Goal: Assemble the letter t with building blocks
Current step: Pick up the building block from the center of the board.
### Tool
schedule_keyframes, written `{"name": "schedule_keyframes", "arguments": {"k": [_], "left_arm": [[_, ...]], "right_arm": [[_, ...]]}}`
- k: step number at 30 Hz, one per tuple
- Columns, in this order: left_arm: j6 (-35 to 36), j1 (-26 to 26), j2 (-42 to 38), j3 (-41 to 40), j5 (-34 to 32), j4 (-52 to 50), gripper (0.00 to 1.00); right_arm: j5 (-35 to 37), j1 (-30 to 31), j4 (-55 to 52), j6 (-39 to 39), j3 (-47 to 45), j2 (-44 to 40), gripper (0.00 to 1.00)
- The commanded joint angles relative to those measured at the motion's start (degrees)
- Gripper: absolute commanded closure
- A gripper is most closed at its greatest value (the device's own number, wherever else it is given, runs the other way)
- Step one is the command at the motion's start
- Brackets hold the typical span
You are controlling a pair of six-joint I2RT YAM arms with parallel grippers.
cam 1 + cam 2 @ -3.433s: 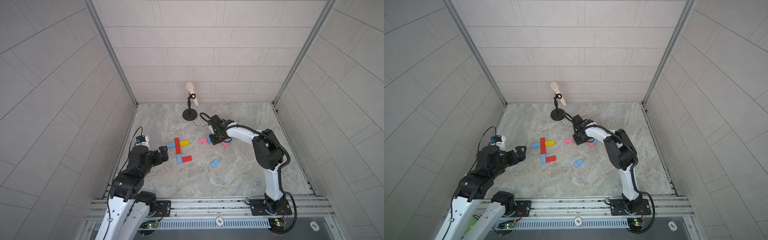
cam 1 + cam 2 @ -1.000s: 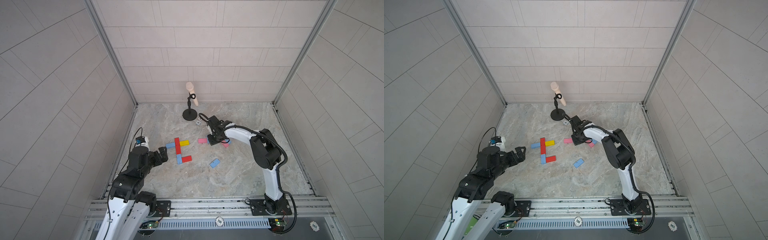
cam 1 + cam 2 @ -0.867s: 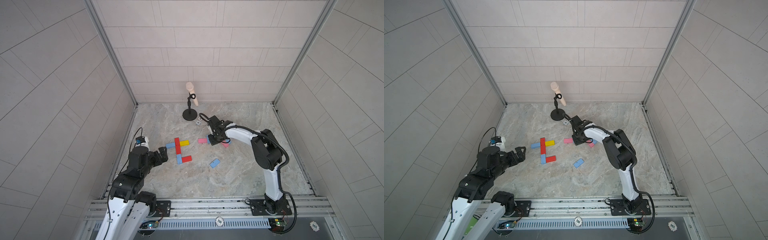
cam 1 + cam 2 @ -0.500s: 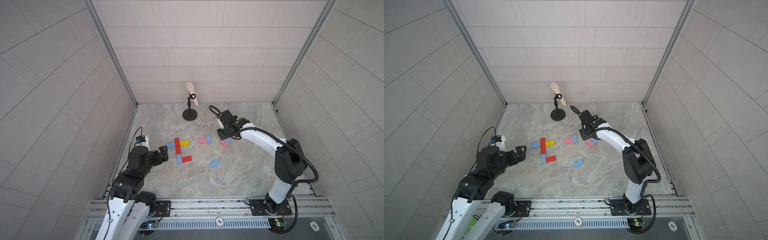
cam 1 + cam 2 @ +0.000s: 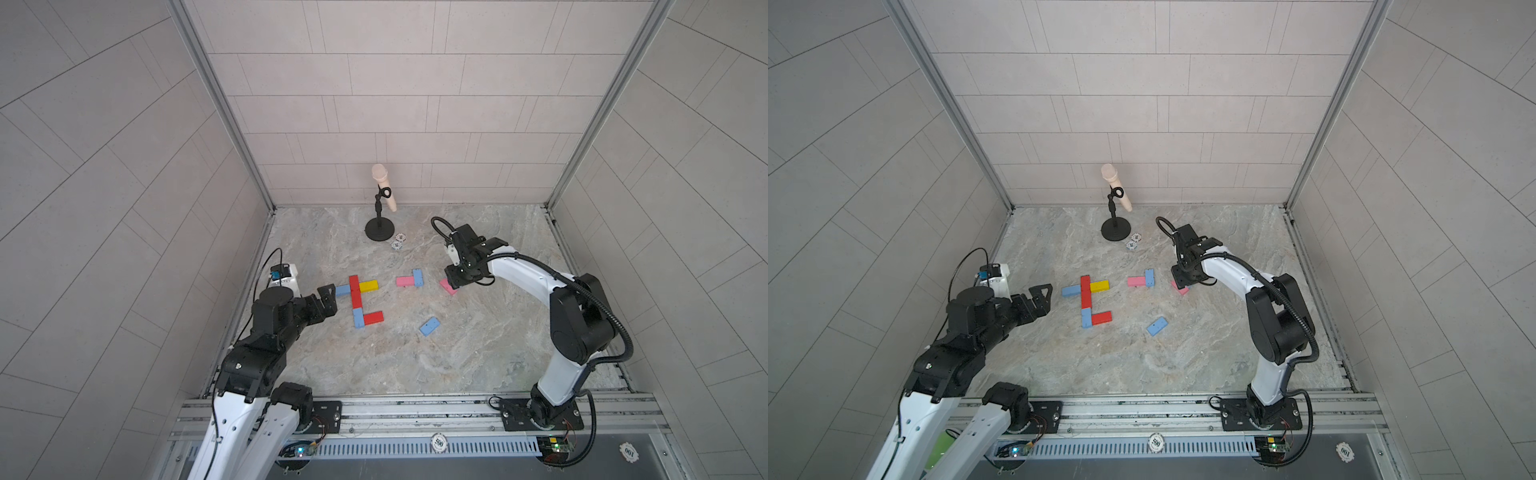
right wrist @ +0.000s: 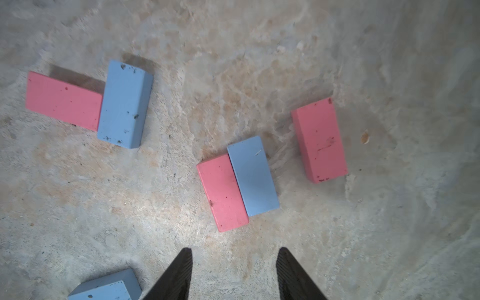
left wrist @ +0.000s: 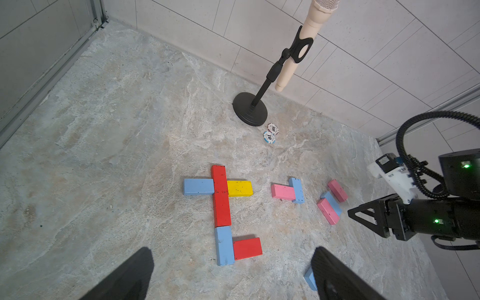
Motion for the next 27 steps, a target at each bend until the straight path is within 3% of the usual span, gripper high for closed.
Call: {"name": "schedule_keyframes", "arguments": {"k": [1,11,27], "left_arm": [[0.8,-0.1,-0.7,1.1,-0.5,-0.1,0.0],[0.5,-0.1,-0.9,0.5,-1.4,-1.0,0.0],[0.4,-0.1,-0.9,-0.2,-2.1,-1.8,0.0]], "right_arm": [[-0.8,0.1,0.3,0.9,-2.4,0.3,0.42],[-2.1,0.1,4.9,1.8,-5.1,3.6,0.4],[-2.7,-0.2,5.0,2.4,-0.2,9.0,0.44]]}}
